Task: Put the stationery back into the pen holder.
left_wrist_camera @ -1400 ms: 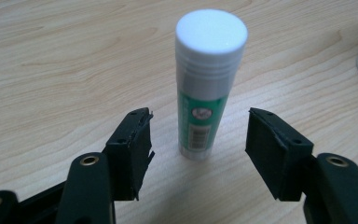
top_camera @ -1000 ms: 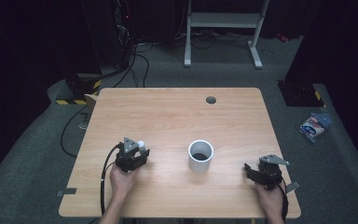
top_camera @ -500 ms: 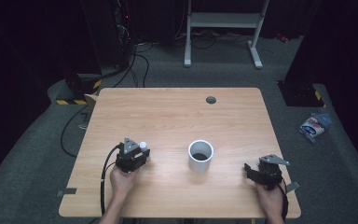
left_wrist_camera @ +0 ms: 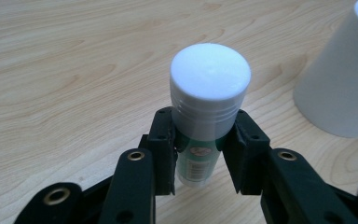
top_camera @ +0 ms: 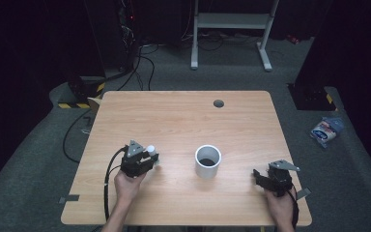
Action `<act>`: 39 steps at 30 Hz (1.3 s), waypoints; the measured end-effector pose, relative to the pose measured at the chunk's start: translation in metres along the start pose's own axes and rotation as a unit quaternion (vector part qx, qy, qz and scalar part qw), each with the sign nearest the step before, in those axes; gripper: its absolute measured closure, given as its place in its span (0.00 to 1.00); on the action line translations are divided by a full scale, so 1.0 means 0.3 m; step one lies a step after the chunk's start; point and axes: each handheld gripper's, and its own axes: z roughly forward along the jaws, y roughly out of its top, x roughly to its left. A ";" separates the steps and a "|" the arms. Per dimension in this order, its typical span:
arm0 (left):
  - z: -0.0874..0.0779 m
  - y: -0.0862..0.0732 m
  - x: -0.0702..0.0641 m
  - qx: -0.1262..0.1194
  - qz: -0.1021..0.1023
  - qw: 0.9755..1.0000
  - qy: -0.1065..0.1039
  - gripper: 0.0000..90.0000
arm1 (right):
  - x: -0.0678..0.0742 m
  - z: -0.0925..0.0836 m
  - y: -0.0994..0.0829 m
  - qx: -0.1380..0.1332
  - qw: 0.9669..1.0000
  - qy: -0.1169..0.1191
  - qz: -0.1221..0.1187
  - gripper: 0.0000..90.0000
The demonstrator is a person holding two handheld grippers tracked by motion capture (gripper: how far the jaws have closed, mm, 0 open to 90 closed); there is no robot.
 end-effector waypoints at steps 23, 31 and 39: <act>-0.048 0.129 -0.070 -0.010 0.023 0.998 -0.060 0.73 | 0.000 0.000 0.000 0.000 1.000 0.000 -0.001 0.36; -0.052 0.185 -0.110 -0.015 0.038 0.996 -0.080 0.73 | 0.000 0.000 0.000 0.000 1.000 0.000 -0.001 0.36; -0.046 0.229 -0.149 -0.017 0.052 0.993 -0.103 0.73 | 0.000 0.000 0.000 0.000 1.000 0.000 -0.001 0.36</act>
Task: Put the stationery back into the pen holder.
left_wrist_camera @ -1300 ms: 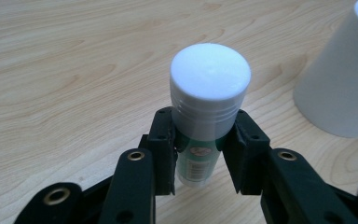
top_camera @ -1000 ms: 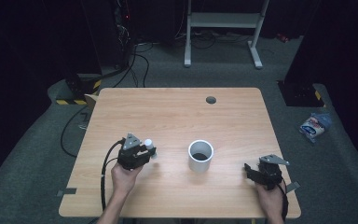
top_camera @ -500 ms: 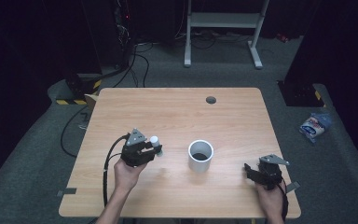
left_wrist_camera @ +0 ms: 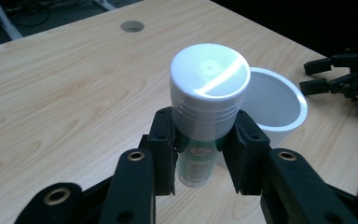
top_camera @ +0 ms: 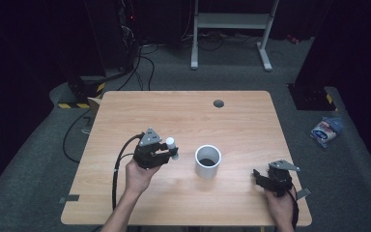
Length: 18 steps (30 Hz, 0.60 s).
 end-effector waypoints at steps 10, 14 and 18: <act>0.028 0.053 -0.037 -0.001 0.014 1.000 -0.023 0.73 | 0.000 0.000 0.000 0.000 1.000 0.000 -0.001 0.36; 0.042 0.070 -0.049 -0.002 0.013 0.999 -0.033 0.73 | 0.000 0.000 0.000 0.000 1.000 0.000 0.000 0.36; 0.061 0.088 -0.061 -0.004 0.012 0.999 -0.042 0.73 | 0.000 0.000 0.000 0.000 1.000 0.000 -0.001 0.36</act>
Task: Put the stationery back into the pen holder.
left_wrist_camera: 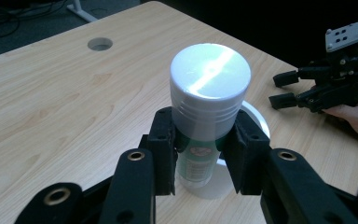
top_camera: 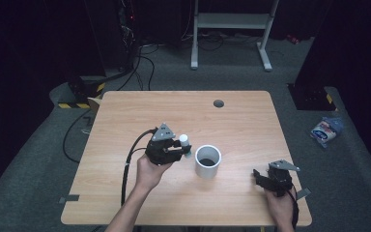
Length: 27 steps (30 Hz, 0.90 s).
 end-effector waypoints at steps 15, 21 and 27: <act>0.091 0.049 -0.047 0.005 0.011 1.000 -0.023 0.73 | 0.000 0.000 0.000 0.000 1.000 0.000 0.000 0.36; 0.126 0.049 -0.060 0.010 0.013 1.000 -0.026 0.73 | 0.000 0.000 0.000 0.000 1.000 0.000 0.000 0.36; 0.160 0.050 -0.070 0.017 0.018 0.999 -0.025 0.73 | 0.000 0.000 0.000 0.000 1.000 0.000 0.000 0.36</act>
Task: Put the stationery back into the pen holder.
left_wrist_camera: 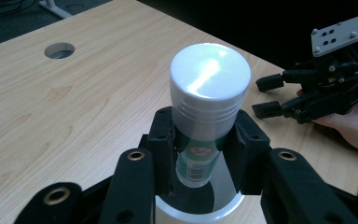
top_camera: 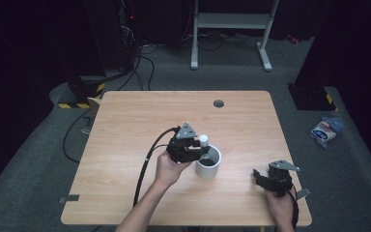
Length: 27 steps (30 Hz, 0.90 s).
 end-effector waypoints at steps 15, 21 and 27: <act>0.084 -0.029 -0.018 0.017 0.016 1.000 0.018 0.72 | 0.000 0.000 0.000 0.000 1.000 0.000 0.000 0.36; 0.096 -0.043 -0.016 0.022 0.019 0.999 0.024 0.72 | 0.000 0.000 0.000 0.000 1.000 0.000 0.000 0.36; 0.100 -0.053 -0.016 0.022 0.020 0.999 0.031 0.72 | 0.000 0.000 0.000 0.000 1.000 0.000 0.000 0.36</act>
